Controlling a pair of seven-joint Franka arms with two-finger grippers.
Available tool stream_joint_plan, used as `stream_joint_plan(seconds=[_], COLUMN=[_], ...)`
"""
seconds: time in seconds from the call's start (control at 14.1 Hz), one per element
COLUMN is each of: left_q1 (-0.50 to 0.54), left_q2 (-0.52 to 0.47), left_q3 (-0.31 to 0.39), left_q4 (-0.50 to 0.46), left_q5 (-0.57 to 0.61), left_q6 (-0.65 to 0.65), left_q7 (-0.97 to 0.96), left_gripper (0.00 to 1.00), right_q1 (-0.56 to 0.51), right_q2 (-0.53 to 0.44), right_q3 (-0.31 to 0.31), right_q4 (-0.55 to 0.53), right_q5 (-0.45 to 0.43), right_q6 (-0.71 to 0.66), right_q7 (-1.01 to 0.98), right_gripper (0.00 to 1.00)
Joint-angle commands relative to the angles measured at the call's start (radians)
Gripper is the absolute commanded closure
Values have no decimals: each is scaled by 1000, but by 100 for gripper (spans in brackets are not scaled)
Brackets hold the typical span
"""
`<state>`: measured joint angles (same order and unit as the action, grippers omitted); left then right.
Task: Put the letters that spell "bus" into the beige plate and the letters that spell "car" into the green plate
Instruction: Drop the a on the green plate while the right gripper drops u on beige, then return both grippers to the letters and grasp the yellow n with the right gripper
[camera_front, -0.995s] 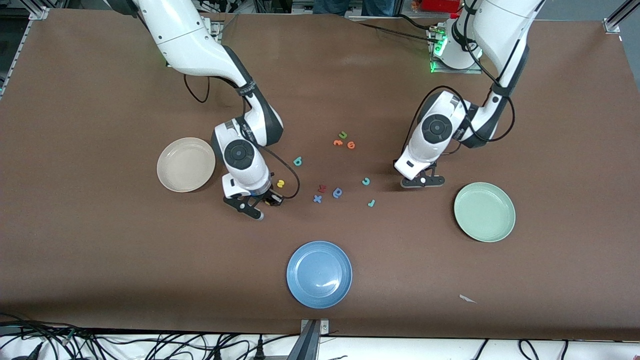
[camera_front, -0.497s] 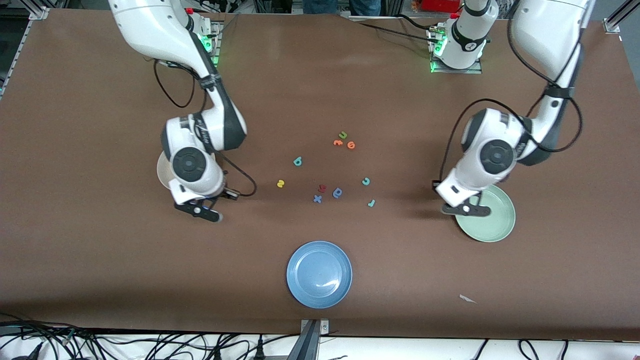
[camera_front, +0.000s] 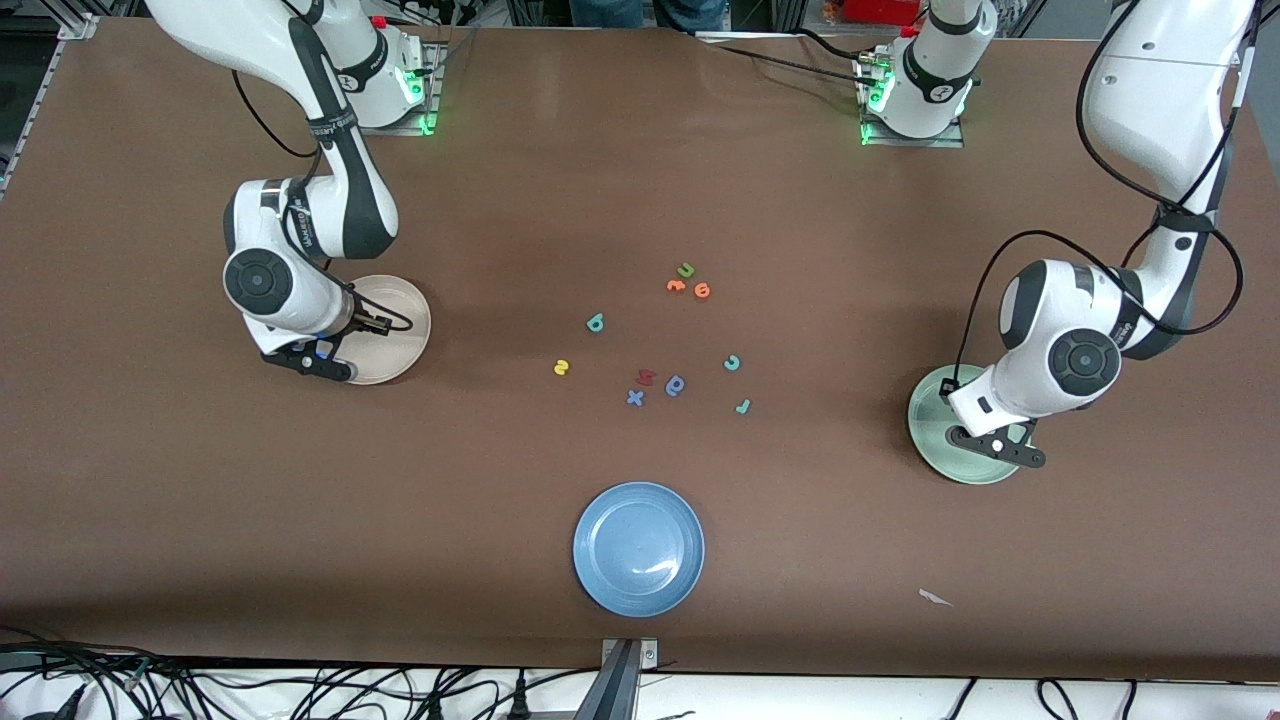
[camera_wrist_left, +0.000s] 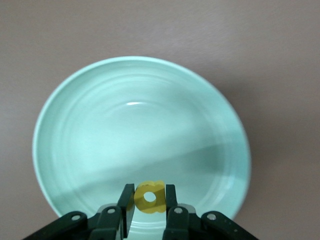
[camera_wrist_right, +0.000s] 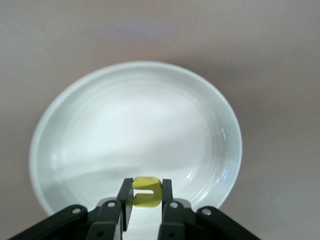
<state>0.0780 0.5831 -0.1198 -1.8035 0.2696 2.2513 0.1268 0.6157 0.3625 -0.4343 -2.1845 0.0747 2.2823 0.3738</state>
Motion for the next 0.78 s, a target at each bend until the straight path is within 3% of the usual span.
stream_joint_plan(seconds=[0.0,0.07,0.28,0.57,0.71], left_q1=[3,0,-46,-187,-240], left_q2=[31,24,23,37,37], left_q3=[-15,-21,-27,-28,-28], left_q4=[75,81,121,121,119], left_q5=[24,-22,-298,-320,-320], left_q6=[-21,-21,-24,-9,22], left_q7=[24,5,-64,-365,-444], left_gripper=[0,0,0,0,0], right_q1=[7,6,6,24,41], right_q2=[-19,-17,-30,-10,41], right_q3=[3,3,3,38,92], right_q4=[-84,-80,-57,110,199], right_q5=[-1,0,-1,8,8], right_q6=[86,80,65,-32,-37], right_q7=[-15,-16,-15,87,225], right_gripper=[39,0,0,0,0])
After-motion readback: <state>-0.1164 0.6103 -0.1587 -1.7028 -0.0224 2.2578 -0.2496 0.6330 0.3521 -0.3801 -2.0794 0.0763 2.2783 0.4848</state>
